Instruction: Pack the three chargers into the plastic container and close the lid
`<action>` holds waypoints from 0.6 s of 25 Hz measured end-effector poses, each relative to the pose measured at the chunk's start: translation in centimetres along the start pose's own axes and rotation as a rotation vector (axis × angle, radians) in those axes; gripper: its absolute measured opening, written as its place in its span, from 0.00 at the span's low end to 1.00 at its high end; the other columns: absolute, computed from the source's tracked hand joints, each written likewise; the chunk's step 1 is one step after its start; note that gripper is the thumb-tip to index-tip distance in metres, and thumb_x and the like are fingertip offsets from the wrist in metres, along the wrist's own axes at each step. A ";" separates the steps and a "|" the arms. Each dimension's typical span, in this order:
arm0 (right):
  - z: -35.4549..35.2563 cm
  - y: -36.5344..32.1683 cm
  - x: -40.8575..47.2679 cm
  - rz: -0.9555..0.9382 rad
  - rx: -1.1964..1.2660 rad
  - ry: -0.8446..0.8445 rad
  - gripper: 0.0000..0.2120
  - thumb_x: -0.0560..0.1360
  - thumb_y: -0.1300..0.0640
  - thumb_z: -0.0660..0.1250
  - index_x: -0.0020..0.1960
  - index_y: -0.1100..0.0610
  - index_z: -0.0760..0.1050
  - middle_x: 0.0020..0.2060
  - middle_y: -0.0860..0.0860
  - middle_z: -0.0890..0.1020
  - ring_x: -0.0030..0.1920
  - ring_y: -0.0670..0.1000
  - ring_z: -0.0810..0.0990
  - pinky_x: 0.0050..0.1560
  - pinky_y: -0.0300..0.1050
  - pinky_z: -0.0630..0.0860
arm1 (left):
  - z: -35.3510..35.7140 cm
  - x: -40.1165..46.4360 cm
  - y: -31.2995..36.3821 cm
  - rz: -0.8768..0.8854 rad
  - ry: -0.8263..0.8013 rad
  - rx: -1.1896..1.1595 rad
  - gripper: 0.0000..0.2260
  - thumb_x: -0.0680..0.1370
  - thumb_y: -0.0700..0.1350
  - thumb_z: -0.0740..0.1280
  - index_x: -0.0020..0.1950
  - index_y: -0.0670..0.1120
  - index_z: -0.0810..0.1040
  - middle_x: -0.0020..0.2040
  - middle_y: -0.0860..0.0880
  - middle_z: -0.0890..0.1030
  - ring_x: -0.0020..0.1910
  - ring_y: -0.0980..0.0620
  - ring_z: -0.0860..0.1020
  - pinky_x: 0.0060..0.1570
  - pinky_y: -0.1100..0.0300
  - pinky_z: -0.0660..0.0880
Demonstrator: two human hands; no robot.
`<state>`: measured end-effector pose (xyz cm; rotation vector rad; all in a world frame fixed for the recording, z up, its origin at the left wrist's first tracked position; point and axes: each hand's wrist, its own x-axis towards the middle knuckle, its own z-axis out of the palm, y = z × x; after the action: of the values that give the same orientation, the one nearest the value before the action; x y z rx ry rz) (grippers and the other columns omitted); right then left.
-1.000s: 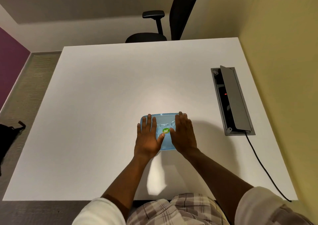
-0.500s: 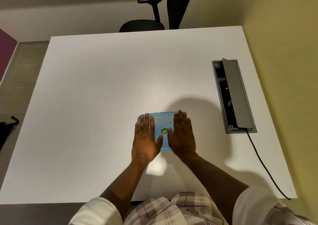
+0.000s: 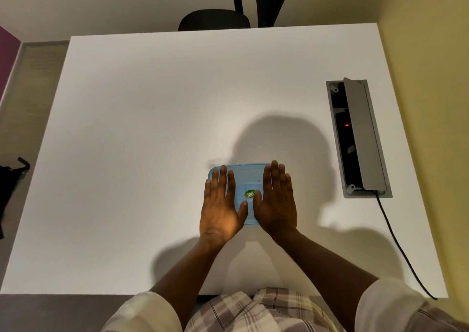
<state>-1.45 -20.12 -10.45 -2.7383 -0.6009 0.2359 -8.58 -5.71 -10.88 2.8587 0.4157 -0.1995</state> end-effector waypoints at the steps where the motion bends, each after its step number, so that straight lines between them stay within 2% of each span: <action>1: 0.0 0.0 0.0 0.003 0.002 -0.003 0.35 0.80 0.48 0.56 0.79 0.63 0.46 0.80 0.60 0.48 0.80 0.59 0.45 0.79 0.56 0.48 | 0.0 0.0 0.0 -0.004 -0.003 0.001 0.38 0.80 0.67 0.46 0.82 0.45 0.42 0.83 0.45 0.41 0.82 0.43 0.40 0.81 0.46 0.48; 11: 0.3 0.1 -0.1 0.010 0.025 0.006 0.35 0.79 0.49 0.55 0.79 0.63 0.47 0.79 0.60 0.51 0.80 0.59 0.46 0.79 0.55 0.47 | -0.1 -0.1 -0.1 0.001 0.014 0.006 0.38 0.80 0.67 0.44 0.82 0.45 0.44 0.83 0.45 0.43 0.83 0.43 0.42 0.81 0.47 0.46; 15: -0.9 -0.2 0.2 0.003 0.069 -0.010 0.35 0.80 0.49 0.55 0.79 0.62 0.44 0.80 0.58 0.48 0.80 0.57 0.45 0.79 0.52 0.43 | -1.3 0.1 -0.1 0.013 -0.030 -0.042 0.37 0.80 0.65 0.48 0.82 0.45 0.43 0.83 0.46 0.42 0.82 0.46 0.39 0.82 0.49 0.46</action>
<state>-1.16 -20.08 -9.59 -2.6733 -0.5810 0.2655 -8.41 -5.30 -9.62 2.8127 0.3911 -0.2284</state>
